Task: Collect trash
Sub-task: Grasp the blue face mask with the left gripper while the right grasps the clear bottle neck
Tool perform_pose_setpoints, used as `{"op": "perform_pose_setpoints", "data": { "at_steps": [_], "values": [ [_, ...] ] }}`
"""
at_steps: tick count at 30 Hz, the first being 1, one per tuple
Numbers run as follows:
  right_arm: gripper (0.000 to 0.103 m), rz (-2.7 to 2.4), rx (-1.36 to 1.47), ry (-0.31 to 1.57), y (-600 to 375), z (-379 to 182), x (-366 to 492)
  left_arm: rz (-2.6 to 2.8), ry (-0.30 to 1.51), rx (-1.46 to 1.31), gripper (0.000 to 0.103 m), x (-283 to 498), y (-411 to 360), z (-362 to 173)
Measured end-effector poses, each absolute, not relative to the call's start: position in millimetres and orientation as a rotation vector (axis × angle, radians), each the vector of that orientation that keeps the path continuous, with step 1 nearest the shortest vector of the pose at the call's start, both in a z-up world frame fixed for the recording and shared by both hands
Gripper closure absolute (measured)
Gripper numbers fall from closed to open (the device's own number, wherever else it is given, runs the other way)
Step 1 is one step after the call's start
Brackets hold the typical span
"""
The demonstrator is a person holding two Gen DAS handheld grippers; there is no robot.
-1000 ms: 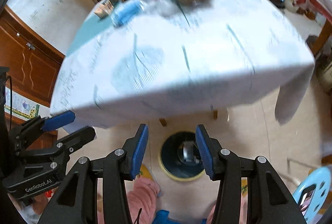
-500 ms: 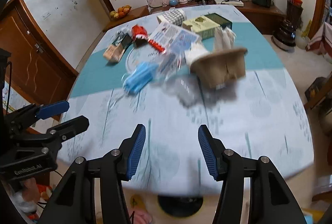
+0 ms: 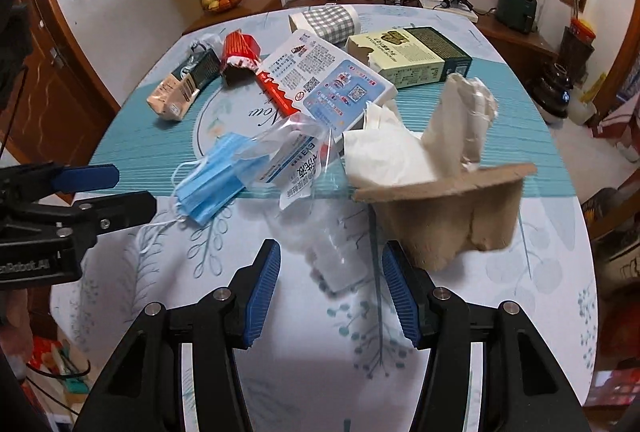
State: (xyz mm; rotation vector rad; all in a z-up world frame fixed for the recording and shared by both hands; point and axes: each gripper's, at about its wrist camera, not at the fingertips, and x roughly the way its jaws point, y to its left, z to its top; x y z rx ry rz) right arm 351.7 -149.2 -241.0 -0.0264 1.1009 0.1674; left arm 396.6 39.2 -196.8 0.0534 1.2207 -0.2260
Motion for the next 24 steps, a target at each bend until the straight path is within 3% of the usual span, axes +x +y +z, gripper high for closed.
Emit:
{"op": "perform_pose_setpoints", "data": {
  "at_steps": [11,15,18,20,23,24],
  "values": [
    [0.05,0.197,-0.085,1.127,-135,-264,371,-0.256,1.3,0.112,0.039,433,21,-231],
    [0.073,0.21,-0.091,1.149,-133,-269,373,-0.259,1.323,0.127,0.039,443,13,-239],
    [0.074,0.208,-0.092,1.146,-132,-271,372,-0.262,1.356,0.101,0.041,449,12,-249],
    [0.074,0.211,-0.085,1.142,-132,-271,370,-0.247,1.345,0.106,0.062,450,11,-252],
    [0.075,0.212,-0.073,1.129,-132,-271,366,-0.22,1.319,0.107,0.08,447,14,-256],
    [0.075,0.209,-0.07,1.123,-132,-271,365,-0.204,1.304,0.123,0.093,446,14,-255]
  ]
}}
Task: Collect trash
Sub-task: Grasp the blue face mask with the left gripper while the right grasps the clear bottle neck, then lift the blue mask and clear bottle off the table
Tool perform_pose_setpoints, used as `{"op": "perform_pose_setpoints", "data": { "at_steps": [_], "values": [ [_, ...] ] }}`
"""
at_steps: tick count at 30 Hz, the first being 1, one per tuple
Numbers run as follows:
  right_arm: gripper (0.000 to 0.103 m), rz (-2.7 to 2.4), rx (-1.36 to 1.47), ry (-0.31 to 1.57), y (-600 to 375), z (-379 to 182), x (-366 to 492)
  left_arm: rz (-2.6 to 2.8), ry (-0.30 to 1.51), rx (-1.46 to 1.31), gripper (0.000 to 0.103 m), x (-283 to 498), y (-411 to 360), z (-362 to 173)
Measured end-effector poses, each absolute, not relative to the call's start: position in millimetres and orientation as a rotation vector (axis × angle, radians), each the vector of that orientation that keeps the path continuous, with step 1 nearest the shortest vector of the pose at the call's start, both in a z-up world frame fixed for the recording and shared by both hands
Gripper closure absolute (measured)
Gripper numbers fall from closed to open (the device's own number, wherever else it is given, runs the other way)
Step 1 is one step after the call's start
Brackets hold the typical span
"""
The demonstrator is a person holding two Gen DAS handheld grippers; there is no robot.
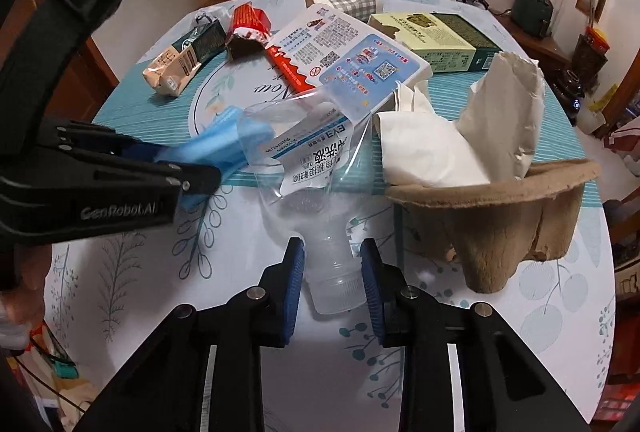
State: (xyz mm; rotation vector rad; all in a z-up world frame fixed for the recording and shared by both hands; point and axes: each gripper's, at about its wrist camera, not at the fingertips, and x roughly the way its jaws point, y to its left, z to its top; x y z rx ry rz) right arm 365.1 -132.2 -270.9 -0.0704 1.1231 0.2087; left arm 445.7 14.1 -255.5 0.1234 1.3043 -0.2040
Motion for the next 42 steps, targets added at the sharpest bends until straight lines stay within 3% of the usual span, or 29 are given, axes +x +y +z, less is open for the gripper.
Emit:
{"op": "perform_pose_setpoints", "data": {
  "at_steps": [15,42],
  "values": [
    [0.076,0.215,-0.006,1.059,-127,-239,329,-0.141,1.185,0.178,0.098,394,15,-210],
    [0.076,0.333,0.047,0.899,-120,-58,187,-0.122,1.03,0.028,0.098,224,46,-26]
  ]
}}
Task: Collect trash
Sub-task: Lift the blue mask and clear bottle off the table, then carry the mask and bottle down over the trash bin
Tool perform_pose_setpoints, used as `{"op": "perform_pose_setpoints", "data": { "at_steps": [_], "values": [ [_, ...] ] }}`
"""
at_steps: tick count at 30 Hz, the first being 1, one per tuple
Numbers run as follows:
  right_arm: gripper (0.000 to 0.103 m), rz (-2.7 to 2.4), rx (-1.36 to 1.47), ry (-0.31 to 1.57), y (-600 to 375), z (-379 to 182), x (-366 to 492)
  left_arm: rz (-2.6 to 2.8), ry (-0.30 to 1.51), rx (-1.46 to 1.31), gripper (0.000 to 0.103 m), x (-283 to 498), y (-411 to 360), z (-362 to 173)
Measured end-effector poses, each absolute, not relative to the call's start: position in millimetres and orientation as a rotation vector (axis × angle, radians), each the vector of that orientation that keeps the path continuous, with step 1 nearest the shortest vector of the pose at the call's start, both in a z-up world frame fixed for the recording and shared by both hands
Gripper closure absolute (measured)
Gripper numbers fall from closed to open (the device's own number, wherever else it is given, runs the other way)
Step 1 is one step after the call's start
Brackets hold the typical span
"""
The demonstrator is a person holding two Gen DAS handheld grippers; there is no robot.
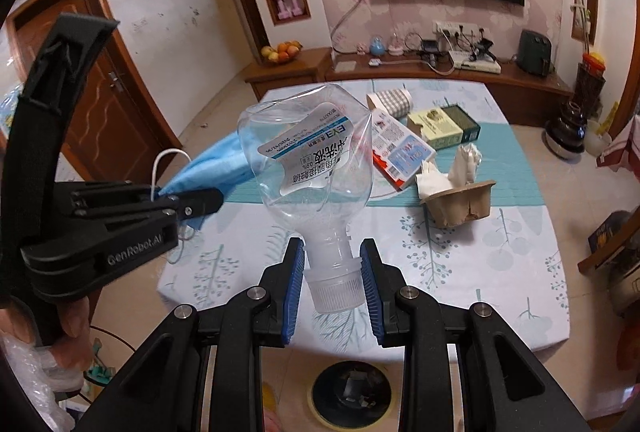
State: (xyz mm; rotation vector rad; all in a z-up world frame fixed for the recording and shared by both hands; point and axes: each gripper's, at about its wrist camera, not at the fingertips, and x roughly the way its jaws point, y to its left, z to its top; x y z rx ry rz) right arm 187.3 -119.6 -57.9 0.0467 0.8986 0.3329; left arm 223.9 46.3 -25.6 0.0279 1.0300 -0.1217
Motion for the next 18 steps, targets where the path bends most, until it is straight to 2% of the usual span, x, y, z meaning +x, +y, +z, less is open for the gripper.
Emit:
{"op": "perform_pose_setpoints", "data": {
  "at_steps": [9,14,18],
  "values": [
    [0.075,0.409,0.019,0.839,-121,-14,117,-0.141,1.0,-0.003,0.098,153,36,-7],
    [0.075,0.437,-0.005,0.879,-124,-26,83,-0.167,1.018,0.03,0.098,125,28,-29],
    [0.075,0.437,-0.019,0.959,-133,-56,62,-0.203,1.089,0.053,0.098,110,19,-69]
  ]
}}
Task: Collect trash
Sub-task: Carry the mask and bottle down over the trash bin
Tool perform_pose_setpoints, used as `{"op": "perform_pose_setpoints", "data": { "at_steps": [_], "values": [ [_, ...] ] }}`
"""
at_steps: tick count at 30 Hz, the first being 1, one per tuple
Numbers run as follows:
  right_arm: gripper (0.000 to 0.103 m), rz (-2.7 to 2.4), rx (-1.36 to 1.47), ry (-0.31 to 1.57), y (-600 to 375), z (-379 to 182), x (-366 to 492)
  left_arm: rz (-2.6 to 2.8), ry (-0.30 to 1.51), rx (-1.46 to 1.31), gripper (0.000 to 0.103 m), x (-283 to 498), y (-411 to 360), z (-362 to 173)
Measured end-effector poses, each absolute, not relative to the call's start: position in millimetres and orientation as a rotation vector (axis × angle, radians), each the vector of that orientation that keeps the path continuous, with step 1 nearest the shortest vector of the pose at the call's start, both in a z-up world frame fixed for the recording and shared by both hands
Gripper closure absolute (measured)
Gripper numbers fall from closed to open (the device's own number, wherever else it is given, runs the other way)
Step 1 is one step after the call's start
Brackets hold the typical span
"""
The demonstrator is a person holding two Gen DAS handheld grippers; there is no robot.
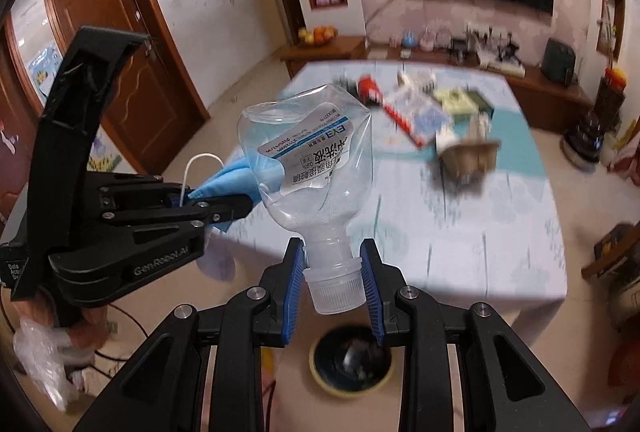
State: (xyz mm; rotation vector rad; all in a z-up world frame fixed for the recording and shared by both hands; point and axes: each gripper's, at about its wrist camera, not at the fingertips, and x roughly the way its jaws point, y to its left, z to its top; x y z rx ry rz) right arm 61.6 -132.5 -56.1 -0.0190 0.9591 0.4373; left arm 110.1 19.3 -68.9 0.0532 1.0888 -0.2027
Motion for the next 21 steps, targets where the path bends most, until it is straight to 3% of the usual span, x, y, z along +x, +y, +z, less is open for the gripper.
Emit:
{"op": "perform_pose_setpoints", "data": {
  "at_steps": [10,21],
  "values": [
    [0.075,0.356,0.017,1.169,-170,-163,38,-0.257,1.301,0.065,0.098,89,-2,-191],
    [0.075,0.313,0.024,1.426,-187,-333,33,-0.229,1.46,0.04,0.097,83,-17,-333]
  ]
}}
